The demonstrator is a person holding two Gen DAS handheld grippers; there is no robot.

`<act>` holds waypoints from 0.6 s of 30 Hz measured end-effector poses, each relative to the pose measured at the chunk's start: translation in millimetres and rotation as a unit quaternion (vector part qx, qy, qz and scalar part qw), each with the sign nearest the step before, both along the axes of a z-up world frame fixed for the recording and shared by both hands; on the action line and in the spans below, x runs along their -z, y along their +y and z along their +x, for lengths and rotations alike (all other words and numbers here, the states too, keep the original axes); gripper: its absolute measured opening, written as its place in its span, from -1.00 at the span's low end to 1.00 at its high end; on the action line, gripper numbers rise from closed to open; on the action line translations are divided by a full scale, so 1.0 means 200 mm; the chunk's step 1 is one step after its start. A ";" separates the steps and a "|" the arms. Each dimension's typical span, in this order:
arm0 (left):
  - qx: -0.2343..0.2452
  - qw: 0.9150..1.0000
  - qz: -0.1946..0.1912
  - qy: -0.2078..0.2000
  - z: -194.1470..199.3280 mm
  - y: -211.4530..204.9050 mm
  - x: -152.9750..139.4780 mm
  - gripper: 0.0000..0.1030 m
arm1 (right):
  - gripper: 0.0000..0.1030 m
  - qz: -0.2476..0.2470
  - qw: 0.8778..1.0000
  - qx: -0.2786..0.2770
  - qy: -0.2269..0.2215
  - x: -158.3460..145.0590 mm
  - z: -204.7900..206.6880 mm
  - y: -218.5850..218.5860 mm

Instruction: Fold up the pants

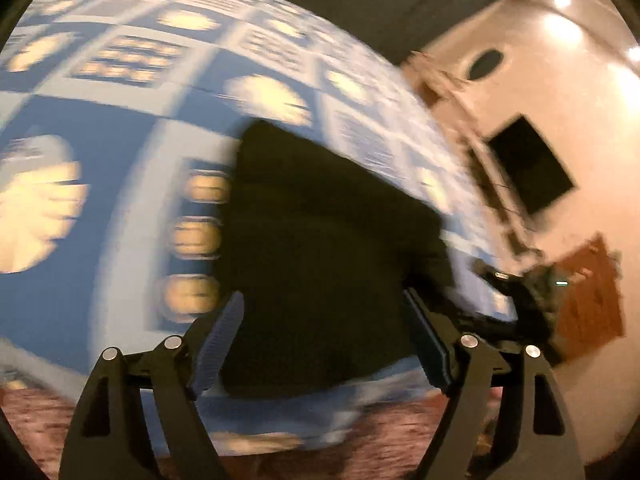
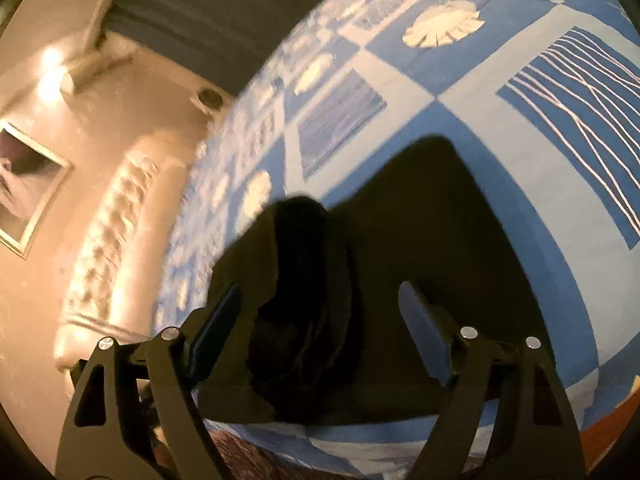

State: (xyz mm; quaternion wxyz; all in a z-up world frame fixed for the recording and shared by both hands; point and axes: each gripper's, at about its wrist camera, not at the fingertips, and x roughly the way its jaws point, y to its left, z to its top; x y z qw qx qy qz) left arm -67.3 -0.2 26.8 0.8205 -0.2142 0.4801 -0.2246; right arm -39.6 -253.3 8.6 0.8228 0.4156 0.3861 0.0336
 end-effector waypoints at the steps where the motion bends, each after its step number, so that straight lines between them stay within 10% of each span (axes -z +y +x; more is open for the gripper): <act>1: -0.015 1.000 0.000 0.003 -0.01 0.09 0.03 0.53 | 0.58 -0.011 1.000 -0.010 0.009 0.00 0.01 0.02; 12: -0.041 0.999 -0.012 0.021 0.01 0.19 0.14 0.54 | 0.50 -0.034 0.993 -0.089 0.068 0.06 0.18 0.30; 14: -0.029 0.999 -0.011 0.024 0.00 0.16 0.14 0.54 | -0.44 -0.055 0.992 -0.089 0.072 0.06 0.18 0.33; 18: -0.015 1.000 -0.012 0.024 -0.03 0.13 0.16 0.54 | -0.71 -0.039 0.993 -0.095 0.062 0.06 0.16 0.31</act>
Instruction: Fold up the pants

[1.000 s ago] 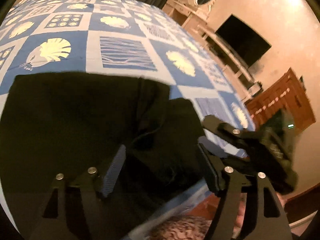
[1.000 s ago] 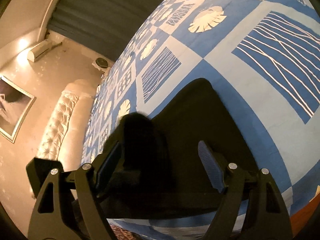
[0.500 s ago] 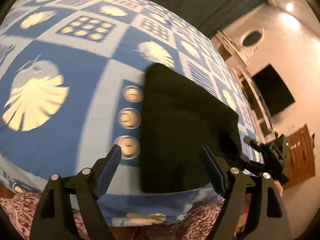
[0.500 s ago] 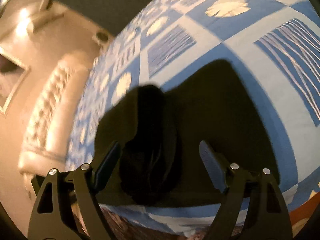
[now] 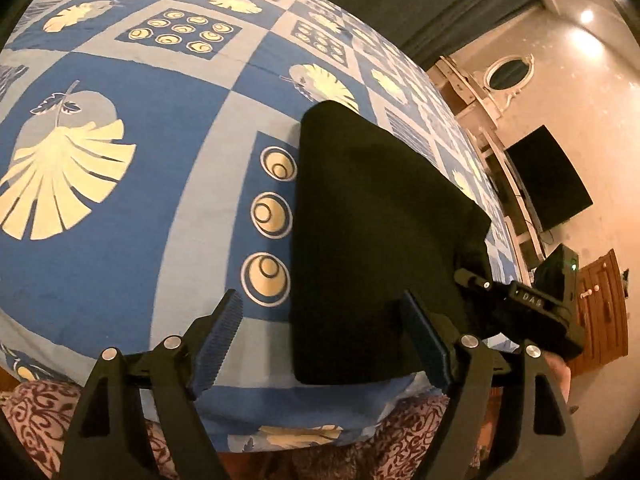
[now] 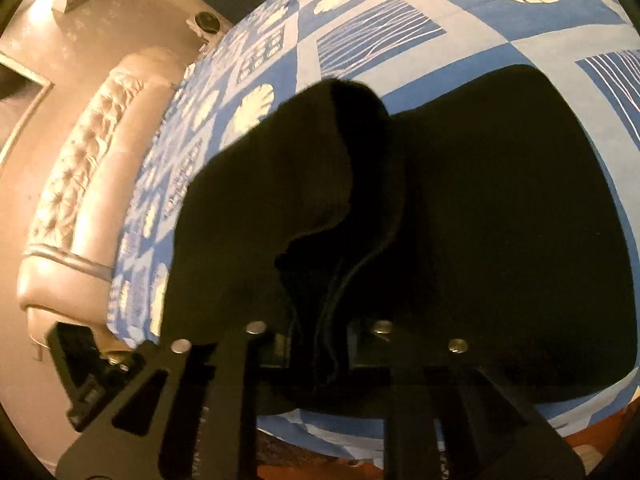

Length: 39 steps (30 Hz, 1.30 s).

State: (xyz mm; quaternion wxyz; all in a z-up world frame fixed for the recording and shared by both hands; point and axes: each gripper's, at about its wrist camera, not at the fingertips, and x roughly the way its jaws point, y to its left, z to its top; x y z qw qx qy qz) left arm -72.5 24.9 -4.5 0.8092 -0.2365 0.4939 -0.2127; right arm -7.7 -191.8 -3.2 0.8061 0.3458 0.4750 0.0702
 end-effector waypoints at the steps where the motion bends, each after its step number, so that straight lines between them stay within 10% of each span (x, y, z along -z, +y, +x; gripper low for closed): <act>1: 0.000 1.000 -0.002 0.000 0.00 0.00 0.00 0.54 | -0.71 0.012 1.000 0.005 -0.008 -0.02 -0.01 -0.02; 10: -0.005 1.000 -0.023 0.008 0.01 0.00 0.01 0.54 | -0.74 -0.017 0.997 0.053 -0.059 -0.24 -0.17 -0.29; 25: 0.000 0.996 -0.070 0.058 0.06 -0.07 0.13 0.54 | -0.65 0.064 0.993 0.097 -0.010 0.07 -0.23 -0.60; 29: 0.000 0.993 -0.099 0.069 0.05 -0.07 0.14 0.54 | -0.43 0.058 0.992 0.114 -0.007 0.05 -0.26 -0.65; 33: -0.001 0.991 -0.109 0.076 0.05 -0.06 0.15 0.54 | 0.42 0.059 0.989 0.139 0.009 0.05 -0.32 -0.71; 39: 0.009 0.991 -0.111 0.071 0.05 -0.09 0.15 0.54 | 0.58 0.180 0.978 0.105 0.009 0.20 -0.32 -0.70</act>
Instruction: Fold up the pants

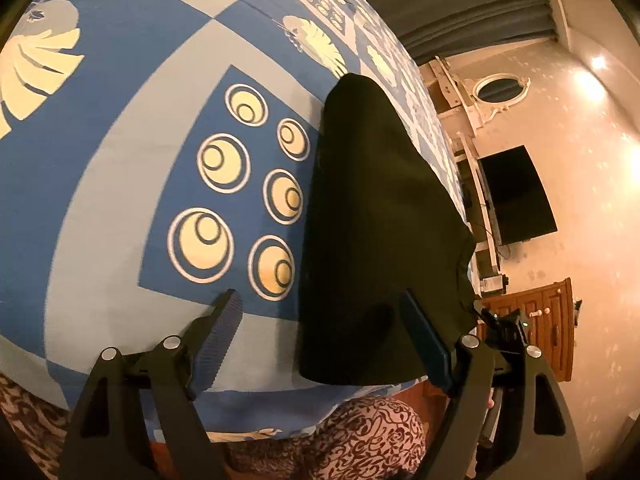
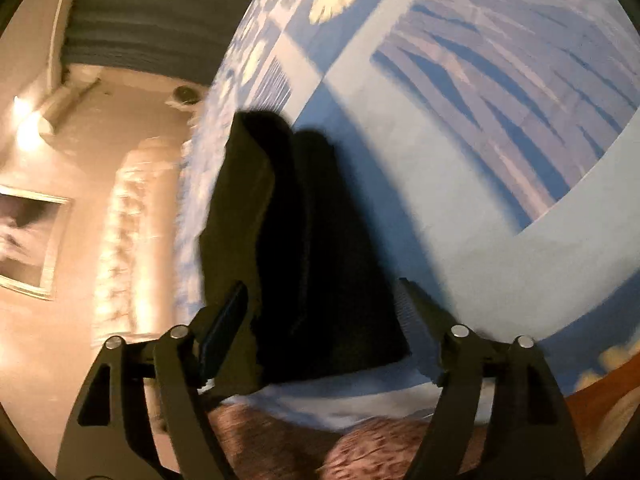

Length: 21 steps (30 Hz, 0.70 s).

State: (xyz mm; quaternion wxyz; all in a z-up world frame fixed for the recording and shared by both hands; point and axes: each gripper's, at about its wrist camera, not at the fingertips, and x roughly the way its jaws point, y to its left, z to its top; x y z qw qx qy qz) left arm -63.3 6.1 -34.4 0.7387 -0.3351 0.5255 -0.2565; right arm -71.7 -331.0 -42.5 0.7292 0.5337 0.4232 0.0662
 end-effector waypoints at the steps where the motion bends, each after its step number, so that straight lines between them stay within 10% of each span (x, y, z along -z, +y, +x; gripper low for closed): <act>1: 0.003 1.000 -0.001 -0.001 0.00 -0.01 0.00 0.54 | 0.58 0.008 1.000 -0.003 -0.001 0.02 0.01 0.01; 9: 0.026 0.999 -0.023 -0.034 0.00 -0.16 -0.02 0.52 | 0.60 0.032 0.999 -0.019 -0.016 0.07 0.01 0.00; 14: 0.051 0.991 0.085 -0.087 -0.03 -0.29 -0.06 0.12 | 0.58 0.008 0.999 -0.039 -0.021 0.08 0.00 0.02; 21: 0.047 0.987 0.120 -0.096 -0.04 -0.30 -0.08 -0.10 | -0.04 -0.024 0.998 -0.055 -0.008 0.08 0.01 0.04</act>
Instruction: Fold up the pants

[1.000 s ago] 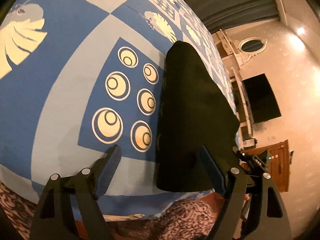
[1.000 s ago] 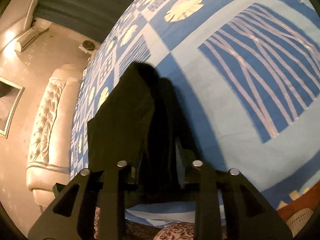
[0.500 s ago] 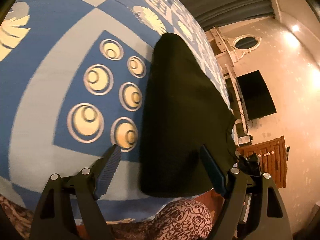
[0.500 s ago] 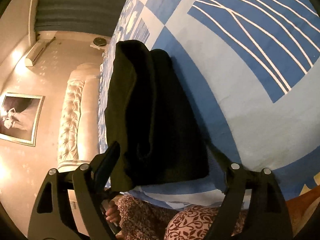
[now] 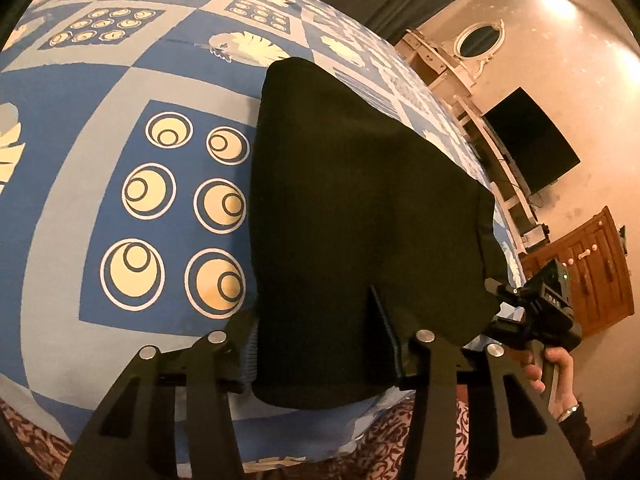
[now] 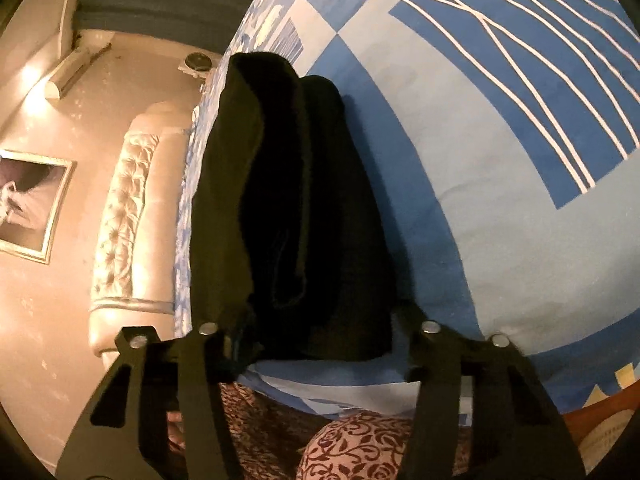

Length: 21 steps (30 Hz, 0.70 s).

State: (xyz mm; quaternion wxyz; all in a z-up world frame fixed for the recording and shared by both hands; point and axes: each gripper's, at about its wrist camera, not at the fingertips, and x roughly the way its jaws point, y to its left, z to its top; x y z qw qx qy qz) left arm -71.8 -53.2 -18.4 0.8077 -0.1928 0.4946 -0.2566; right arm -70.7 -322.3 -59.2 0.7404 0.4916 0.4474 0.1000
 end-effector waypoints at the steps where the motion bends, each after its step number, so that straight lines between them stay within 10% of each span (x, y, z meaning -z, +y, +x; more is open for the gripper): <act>1: -0.001 1.000 0.003 -0.001 0.00 0.00 0.00 -0.12 | -0.05 0.000 1.000 0.000 -0.002 0.01 -0.01 -0.01; 21: -0.050 0.999 0.018 0.009 0.05 0.29 -0.02 -0.20 | -0.08 -0.010 0.999 -0.041 -0.012 -0.01 0.21 0.25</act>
